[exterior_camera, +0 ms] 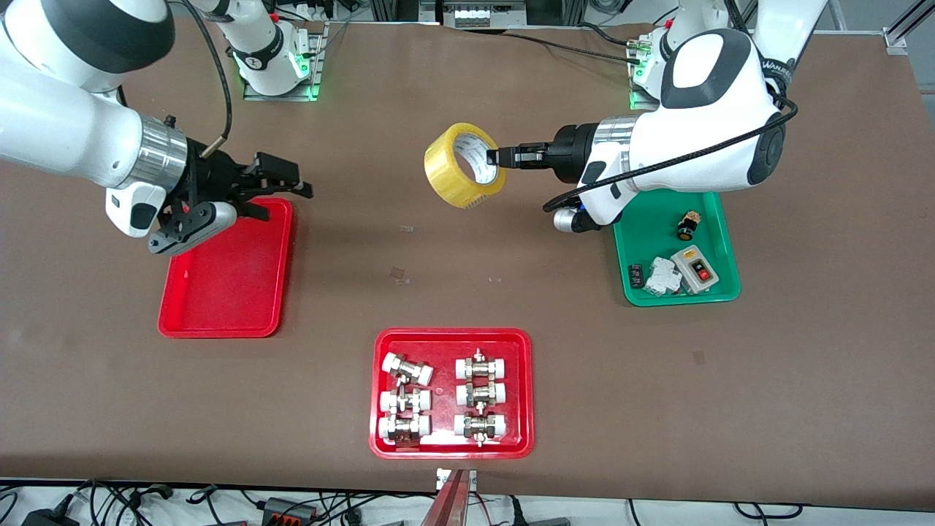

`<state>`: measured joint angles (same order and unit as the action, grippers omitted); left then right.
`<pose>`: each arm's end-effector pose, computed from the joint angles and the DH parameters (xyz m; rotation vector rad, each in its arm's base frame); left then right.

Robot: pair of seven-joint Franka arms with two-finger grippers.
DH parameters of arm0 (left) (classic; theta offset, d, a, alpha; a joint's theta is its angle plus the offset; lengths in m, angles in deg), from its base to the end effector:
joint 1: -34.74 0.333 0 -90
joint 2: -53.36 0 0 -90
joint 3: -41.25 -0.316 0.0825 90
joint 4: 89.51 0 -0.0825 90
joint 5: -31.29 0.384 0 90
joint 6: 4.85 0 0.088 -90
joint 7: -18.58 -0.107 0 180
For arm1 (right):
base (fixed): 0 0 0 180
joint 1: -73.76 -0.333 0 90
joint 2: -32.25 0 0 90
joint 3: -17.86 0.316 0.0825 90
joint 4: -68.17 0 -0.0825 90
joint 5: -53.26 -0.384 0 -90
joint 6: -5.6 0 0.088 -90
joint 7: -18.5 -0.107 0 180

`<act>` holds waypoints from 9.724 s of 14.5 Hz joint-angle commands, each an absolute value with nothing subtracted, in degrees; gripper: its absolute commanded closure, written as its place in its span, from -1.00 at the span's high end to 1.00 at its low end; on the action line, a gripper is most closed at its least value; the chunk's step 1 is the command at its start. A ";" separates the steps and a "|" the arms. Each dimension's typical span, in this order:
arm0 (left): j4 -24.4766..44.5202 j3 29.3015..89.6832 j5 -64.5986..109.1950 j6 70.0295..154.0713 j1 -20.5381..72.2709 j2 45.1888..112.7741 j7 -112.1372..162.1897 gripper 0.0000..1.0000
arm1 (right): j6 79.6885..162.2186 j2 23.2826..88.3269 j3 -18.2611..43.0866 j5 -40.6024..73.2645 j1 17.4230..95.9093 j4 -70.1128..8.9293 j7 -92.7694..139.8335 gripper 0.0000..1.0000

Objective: Left arm passes tape to right arm into tray

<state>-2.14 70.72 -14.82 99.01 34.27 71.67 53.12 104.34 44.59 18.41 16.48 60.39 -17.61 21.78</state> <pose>0.5596 -0.3399 0.5301 2.2502 0.3512 -0.6110 0.6000 0.2051 0.5638 -2.4930 -0.2533 0.0631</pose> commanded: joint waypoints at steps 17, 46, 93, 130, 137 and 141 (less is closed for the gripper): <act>-3.73 71.14 -15.56 98.25 34.65 71.90 53.73 -0.93 | 116.52 52.20 18.04 16.53 42.21 -6.10 3.82 1.00; -3.73 71.14 -15.56 98.25 34.65 71.90 53.73 -0.90 | 109.66 52.12 17.77 11.34 43.09 -6.10 1.54 -0.37; 0.66 40.90 29.09 87.79 40.36 54.06 7.76 1.00 | 95.42 78.84 17.42 20.57 88.53 -15.15 45.75 1.00; -6.81 47.49 29.44 81.11 43.79 58.55 17.43 1.00 | 100.59 48.17 14.97 54.93 73.24 -5.38 19.37 1.00; -6.98 47.58 29.27 81.37 43.79 58.63 16.38 1.00 | 102.28 44.21 14.08 55.11 72.97 -9.79 21.84 1.00; -6.99 47.50 29.44 81.20 43.79 58.63 16.12 1.00 | 104.73 37.63 14.08 54.76 73.15 -20.75 21.67 1.00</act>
<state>-5.44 47.39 29.70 82.16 43.56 57.99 17.47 101.99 43.41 14.81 54.15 73.91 -11.82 21.09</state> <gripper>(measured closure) 0.000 0.000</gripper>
